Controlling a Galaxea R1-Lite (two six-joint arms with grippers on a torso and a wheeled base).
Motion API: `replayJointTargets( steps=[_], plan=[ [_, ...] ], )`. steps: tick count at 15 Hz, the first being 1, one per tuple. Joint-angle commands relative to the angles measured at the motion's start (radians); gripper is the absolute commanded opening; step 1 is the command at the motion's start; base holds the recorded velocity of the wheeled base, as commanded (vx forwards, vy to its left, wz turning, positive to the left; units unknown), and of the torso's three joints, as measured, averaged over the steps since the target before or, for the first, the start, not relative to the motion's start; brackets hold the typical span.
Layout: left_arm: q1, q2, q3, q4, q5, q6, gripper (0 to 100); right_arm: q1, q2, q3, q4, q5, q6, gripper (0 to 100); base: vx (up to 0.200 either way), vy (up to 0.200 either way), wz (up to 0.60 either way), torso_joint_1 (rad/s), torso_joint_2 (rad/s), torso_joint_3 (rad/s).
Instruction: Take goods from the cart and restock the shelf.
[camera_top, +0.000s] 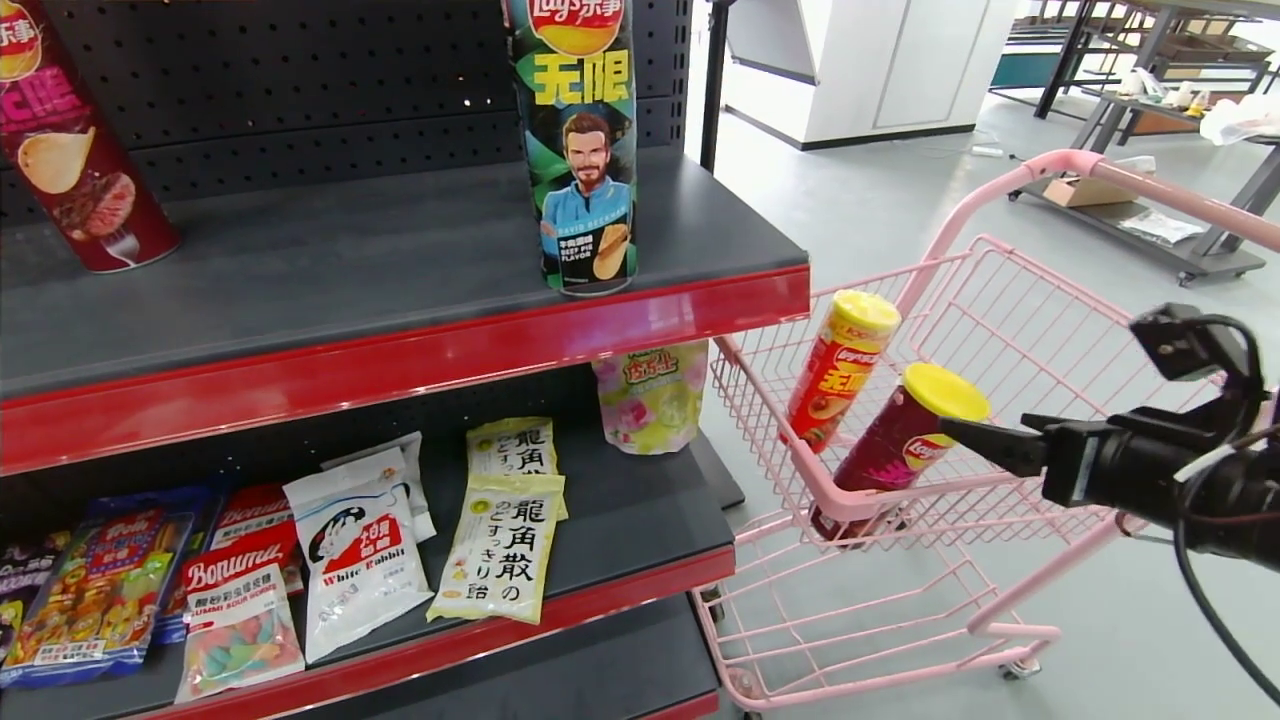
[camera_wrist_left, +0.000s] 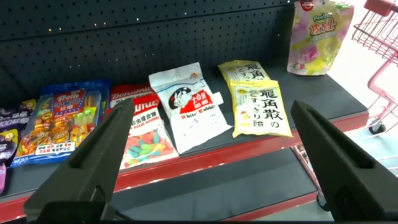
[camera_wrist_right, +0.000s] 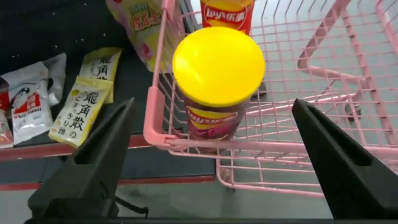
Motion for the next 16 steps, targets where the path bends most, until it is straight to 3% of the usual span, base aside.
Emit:
replayJointTargets(
  steps=[1, 5, 11, 16],
  plan=[
    [0.0, 0.0, -0.001, 0.0, 0.001, 0.0, 100, 0.005, 0.122, -0.001, -0.01, 0.006, 0.002, 100, 0.0, 0.0, 0.0, 0.0, 0.0, 0.0],
    [0.0, 0.0, -0.001, 0.0, 0.001, 0.002, 100, 0.007, 0.171, -0.004, -0.062, 0.012, 0.04, 100, 0.0, 0.0, 0.0, 0.0, 0.0, 0.0],
    [0.0, 0.0, 0.0, 0.0, 0.001, 0.002, 100, 0.005, 0.357, -0.051, -0.259, 0.028, 0.071, 100, 0.0, 0.0, 0.0, 0.0, 0.0, 0.0],
    [0.0, 0.0, -0.001, 0.0, 0.001, 0.0, 100, 0.022, 0.447, -0.117, -0.291, 0.04, 0.066, 100, 0.0, 0.0, 0.0, 0.0, 0.0, 0.0]
  ],
)
